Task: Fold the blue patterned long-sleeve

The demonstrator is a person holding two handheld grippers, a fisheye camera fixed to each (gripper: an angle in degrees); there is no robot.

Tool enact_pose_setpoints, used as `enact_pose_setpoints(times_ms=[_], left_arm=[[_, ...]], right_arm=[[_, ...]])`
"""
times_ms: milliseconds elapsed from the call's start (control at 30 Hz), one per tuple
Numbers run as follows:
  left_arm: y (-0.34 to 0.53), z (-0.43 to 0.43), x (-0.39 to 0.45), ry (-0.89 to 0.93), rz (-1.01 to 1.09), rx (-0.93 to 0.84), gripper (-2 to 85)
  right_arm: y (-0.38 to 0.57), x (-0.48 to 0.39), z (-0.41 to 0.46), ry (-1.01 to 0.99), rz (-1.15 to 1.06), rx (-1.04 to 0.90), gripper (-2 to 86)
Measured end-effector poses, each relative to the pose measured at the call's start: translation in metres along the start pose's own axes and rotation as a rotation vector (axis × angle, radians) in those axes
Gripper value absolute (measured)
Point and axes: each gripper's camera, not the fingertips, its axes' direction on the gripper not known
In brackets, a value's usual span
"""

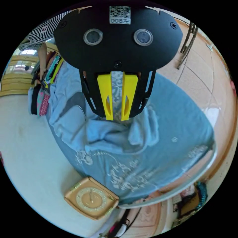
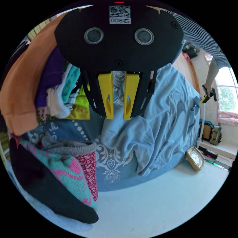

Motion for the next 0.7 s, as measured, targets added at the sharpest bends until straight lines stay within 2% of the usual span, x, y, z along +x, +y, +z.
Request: enact_pose_setpoints(times_ms=[100,167,300,333,433,533,633,700], left_arm=[[0.011,0.058,0.021,0.146,0.006,-0.083,4.5],[0.015,0.084,0.033,0.205,0.009,-0.114,4.4],[0.014,0.122,0.058,0.214,0.094,-0.183,4.2],[0.013,0.125,0.06,0.215,0.105,-0.189,4.2],[0.01,0.131,0.063,0.209,0.126,-0.174,4.3],[0.015,0.143,0.057,0.195,0.104,-0.178,4.8],[0.029,0.164,0.045,0.2,0.042,-0.22,6.0],[0.045,0.184,0.038,0.242,0.006,-0.255,7.3]], right_arm=[[-0.024,-0.017,0.025,0.079,0.025,-0.059,7.6],[-0.033,-0.026,0.065,0.094,0.053,-0.185,7.3],[-0.038,-0.045,0.063,0.096,0.041,-0.251,5.2],[-0.041,-0.054,0.046,0.12,0.014,-0.265,4.1],[-0.047,-0.081,-0.051,0.314,-0.087,-0.151,3.2],[-0.059,-0.075,-0.131,0.433,-0.082,-0.096,3.3],[-0.05,-0.061,-0.155,0.303,-0.051,-0.126,4.9],[-0.024,-0.069,-0.158,0.294,-0.049,-0.095,6.3]])
